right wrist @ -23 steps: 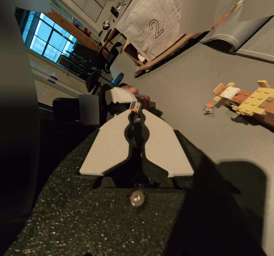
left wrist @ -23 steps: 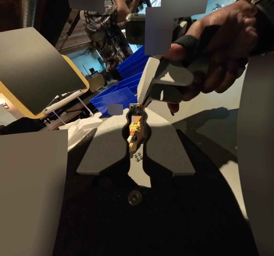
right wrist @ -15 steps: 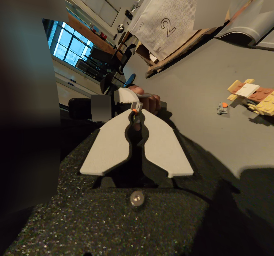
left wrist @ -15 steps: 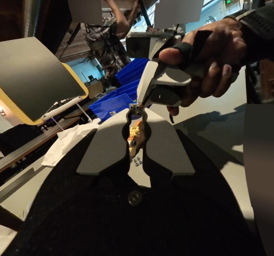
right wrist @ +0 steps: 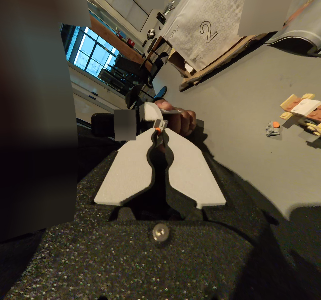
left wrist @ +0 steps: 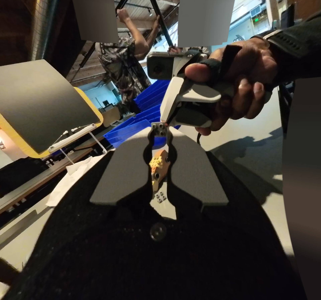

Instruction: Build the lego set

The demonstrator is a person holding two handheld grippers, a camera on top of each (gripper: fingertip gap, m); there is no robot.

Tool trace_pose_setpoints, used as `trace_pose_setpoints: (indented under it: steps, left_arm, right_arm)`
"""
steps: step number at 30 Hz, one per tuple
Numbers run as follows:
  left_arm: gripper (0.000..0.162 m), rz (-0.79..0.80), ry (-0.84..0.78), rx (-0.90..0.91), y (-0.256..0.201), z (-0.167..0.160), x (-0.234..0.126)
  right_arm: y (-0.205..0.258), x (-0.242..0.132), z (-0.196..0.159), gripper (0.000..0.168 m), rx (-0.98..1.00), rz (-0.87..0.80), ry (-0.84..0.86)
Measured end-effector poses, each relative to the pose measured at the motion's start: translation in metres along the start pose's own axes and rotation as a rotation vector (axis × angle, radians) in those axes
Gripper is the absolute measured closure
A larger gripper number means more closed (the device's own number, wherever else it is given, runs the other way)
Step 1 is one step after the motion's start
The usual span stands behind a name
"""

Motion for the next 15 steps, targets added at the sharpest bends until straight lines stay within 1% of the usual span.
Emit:
trace_pose_setpoints:
  steps: [15]
  left_arm:
    - [0.151, 0.001, -0.043, 0.039, -0.0021, 0.0061, -0.0013]
  right_arm:
    - [0.005, 0.0, -0.0018, 0.16, -0.006, 0.027, -0.006]
Point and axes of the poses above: each gripper's, where its closed fingertips meet, x out along the fingers, z out of its top, y = z × x across the jaws, the point moved 3 cm from there along -x, back along the fingers, and after that the axes turned 8 degrees about z, right-handed, at the moved point
